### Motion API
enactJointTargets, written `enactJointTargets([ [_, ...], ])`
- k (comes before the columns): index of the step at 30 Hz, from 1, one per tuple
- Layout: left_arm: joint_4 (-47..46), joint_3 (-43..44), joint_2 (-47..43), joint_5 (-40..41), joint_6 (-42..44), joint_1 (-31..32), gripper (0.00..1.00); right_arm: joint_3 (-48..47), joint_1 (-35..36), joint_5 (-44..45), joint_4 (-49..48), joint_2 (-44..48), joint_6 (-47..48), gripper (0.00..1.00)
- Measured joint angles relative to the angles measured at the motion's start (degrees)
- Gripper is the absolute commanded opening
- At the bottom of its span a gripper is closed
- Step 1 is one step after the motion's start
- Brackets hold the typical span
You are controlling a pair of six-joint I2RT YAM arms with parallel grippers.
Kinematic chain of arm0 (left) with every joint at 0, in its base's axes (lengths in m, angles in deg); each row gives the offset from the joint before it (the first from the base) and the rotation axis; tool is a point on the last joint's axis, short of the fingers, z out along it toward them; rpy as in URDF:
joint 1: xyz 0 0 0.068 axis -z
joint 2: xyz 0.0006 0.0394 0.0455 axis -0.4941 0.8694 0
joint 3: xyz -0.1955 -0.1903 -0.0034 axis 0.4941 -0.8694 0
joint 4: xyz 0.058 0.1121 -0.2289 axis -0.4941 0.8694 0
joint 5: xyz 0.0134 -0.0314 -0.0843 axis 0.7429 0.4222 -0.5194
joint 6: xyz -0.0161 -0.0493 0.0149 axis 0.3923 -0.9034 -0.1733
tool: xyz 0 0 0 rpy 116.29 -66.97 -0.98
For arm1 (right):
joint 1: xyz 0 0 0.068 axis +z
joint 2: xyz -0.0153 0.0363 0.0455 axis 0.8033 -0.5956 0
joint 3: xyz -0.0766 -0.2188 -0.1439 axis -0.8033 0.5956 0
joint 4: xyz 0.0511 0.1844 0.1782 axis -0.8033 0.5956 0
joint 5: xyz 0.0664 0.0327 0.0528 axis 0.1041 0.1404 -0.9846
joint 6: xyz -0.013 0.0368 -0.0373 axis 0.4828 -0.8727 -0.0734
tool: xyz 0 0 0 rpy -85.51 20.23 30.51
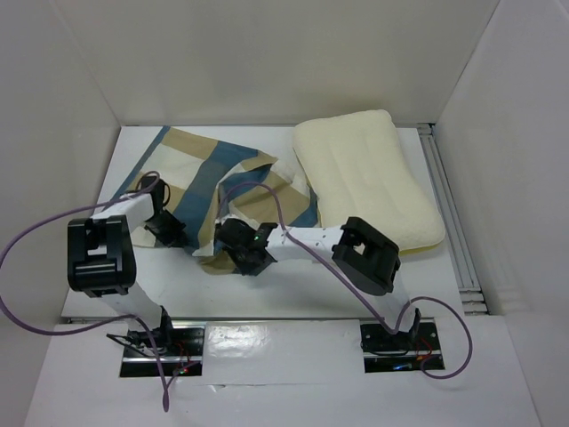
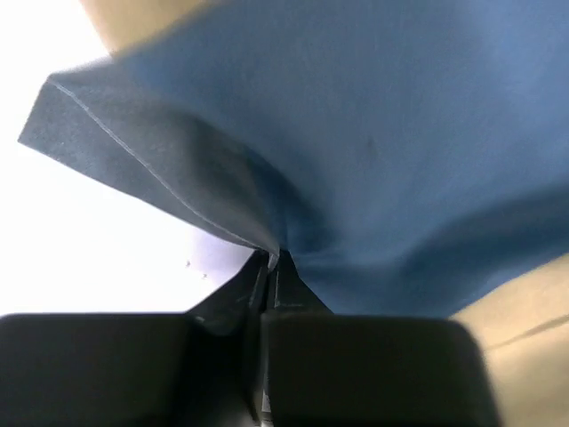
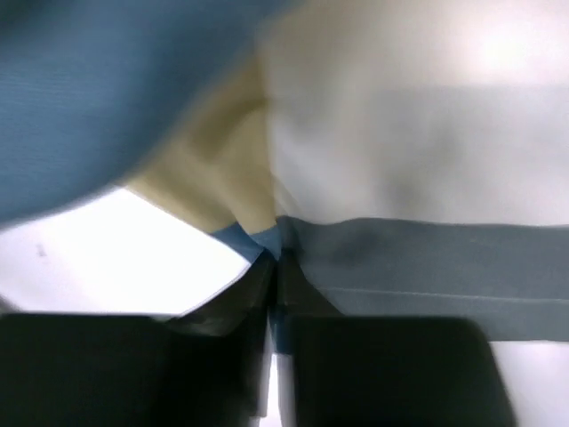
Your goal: Put the pillow into the pillowcase
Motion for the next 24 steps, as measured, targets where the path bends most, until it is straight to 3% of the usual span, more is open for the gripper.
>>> enactJointTargets([
  [6, 1.44, 9.38, 3.87, 1.22, 0.02, -2.97, 0.0, 5.75, -1.84, 7.21, 0.87, 5.35, -2.12, 0.0],
  [12, 2.51, 22.8, 8.28, 4.15, 0.07, -7.26, 0.0, 15.02, -7.26, 11.06, 6.08, 24.55, -2.89, 0.0],
  [16, 4.57, 23.39, 8.28, 4.0, 0.2, -9.11, 0.0, 20.15, -2.21, 9.46, 5.77, 30.62, -6.12, 0.0],
  [17, 5.03, 22.69, 8.22, 3.96, 0.31, -9.14, 0.06, 20.96, -0.02, 9.01, 5.97, 29.79, -6.93, 0.05],
  [18, 5.27, 21.64, 8.13, 3.82, 0.46, -9.11, 0.09, 21.4, 1.9, 8.79, 6.49, 28.39, -7.93, 0.29],
  [19, 5.33, 20.22, 7.67, 3.52, 0.63, -9.11, 0.17, 21.73, 3.58, 8.44, 7.1, 26.71, -8.92, 0.4],
  [20, 5.25, 18.23, 6.88, 3.45, 1.18, -9.14, 0.41, 21.77, 4.96, 8.22, 8.92, 24.9, -9.51, 0.56],
  [22, 5.77, 14.36, 3.93, 3.37, 2.51, -9.35, 0.63, 21.81, 6.19, 8.9, 13.53, 22.84, -10.47, 0.79],
  [24, 6.27, 12.13, 0.31, 2.93, 3.63, -9.31, 0.79, 20.5, 5.53, 11.72, 18.73, 22.93, -10.67, 0.81],
])
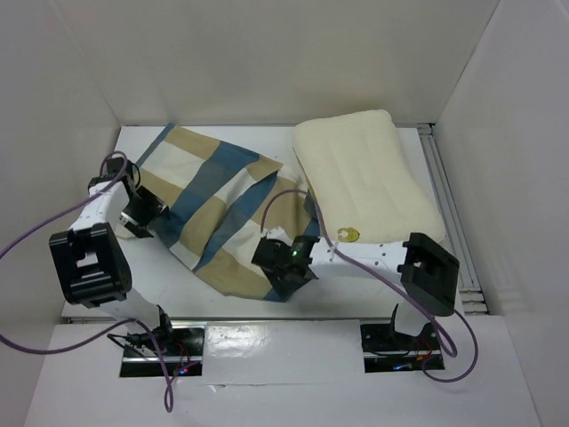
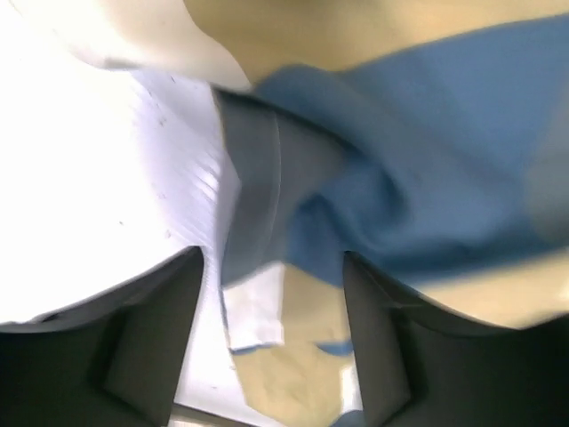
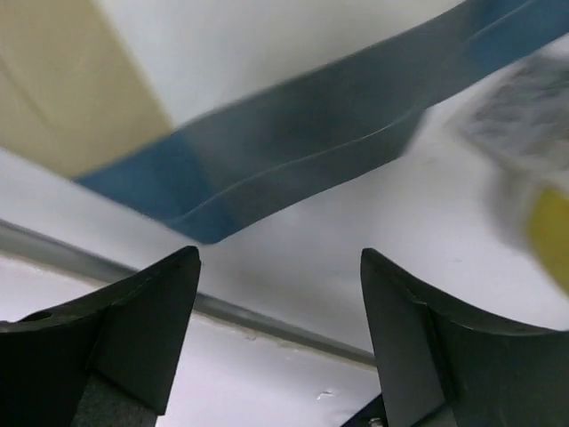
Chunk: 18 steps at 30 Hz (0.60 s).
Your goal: Put the pillow into the pillowcase
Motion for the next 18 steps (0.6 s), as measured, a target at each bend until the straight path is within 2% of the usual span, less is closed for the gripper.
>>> enactJointTargets([
  [3, 0.24, 0.33, -5.16, 0.35, 0.9, 1.7, 0.8, -5.42, -5.6, 2.84, 3.48, 1.27, 1.62, 0.88],
  [6, 0.22, 4.76, -6.84, 3.02, 1.29, 7.89, 0.8, -12.74, -17.81, 3.91, 2.45, 2.99, 5.2, 0.93],
  [11, 0.39, 11.58, -5.86, 6.67, 2.43, 18.62, 0.79, -23.85, -38.6, 4.31, -0.72, 0.85, 9.46, 0.93],
  [14, 1.16, 13.79, -4.55, 8.31, 2.97, 23.69, 0.79, -32.04, -45.55, 2.23, -1.46, -7.1, 11.39, 0.93],
  [18, 2.99, 14.73, -2.86, 9.4, 3.67, 26.77, 0.79, -43.39, -49.2, -0.81, -3.02, -21.2, 13.62, 0.93],
])
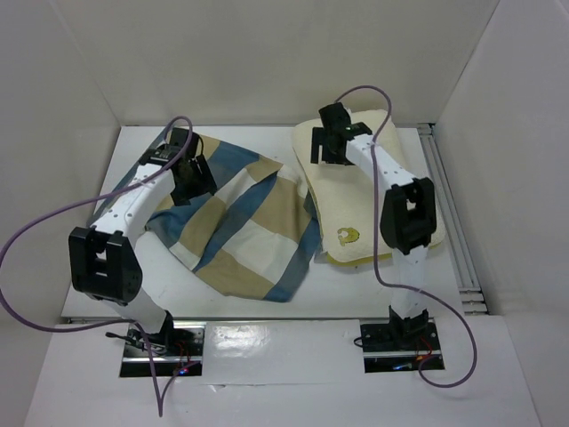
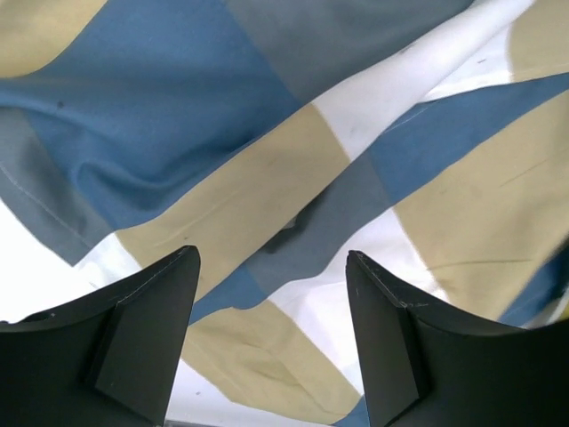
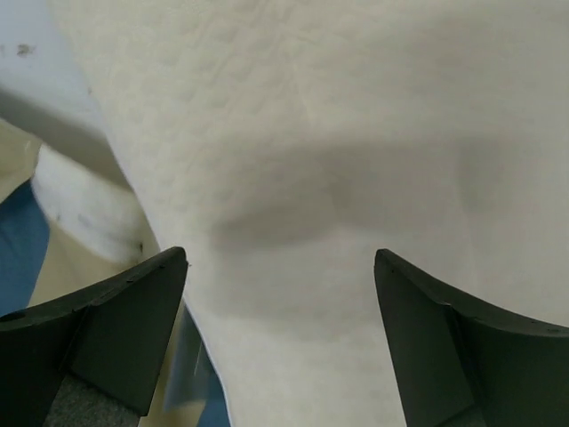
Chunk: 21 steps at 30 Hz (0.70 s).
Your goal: Put the pillow into the pillowcase
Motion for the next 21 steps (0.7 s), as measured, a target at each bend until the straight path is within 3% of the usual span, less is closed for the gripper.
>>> enactJointTargets([
  [3, 1.38, 0.02, 0.74, 1.03, 0.37, 0.87, 0.78, -6.03, -0.17, -2.34, -0.59, -8.81, 1.36, 0.92],
  [4, 1.64, 0.02, 0.94, 1.38, 0.44, 1.09, 0.78, -7.06, -0.11, -3.17, -0.83, -10.93, 1.64, 0.84],
  [6, 1.92, 0.02, 1.14, 1.88, 0.44, 1.51, 0.76, -8.96, -0.11, -3.65, -0.83, -14.45, 2.62, 0.44],
  [7, 2.16, 0.02, 1.29, 2.12, 0.44, 1.75, 0.75, -9.57, -0.13, -3.54, -0.81, -15.54, 3.28, 0.16],
  [8, 2.38, 0.02, 1.53, 2.38, 0.44, 1.9, 0.75, -10.03, -0.33, -3.48, -0.74, -16.17, 3.61, 0.0],
  [13, 3.52, 0.02, 2.99, 3.52, 0.76, 2.25, 0.75, -8.5, -1.7, -6.03, -2.12, -13.51, 3.37, 0.0],
  [21, 4.59, 2.78, 4.35, 4.22, 2.34, 2.25, 0.75, 4.74, -3.54, -12.66, -3.98, 8.72, 8.15, 0.0],
])
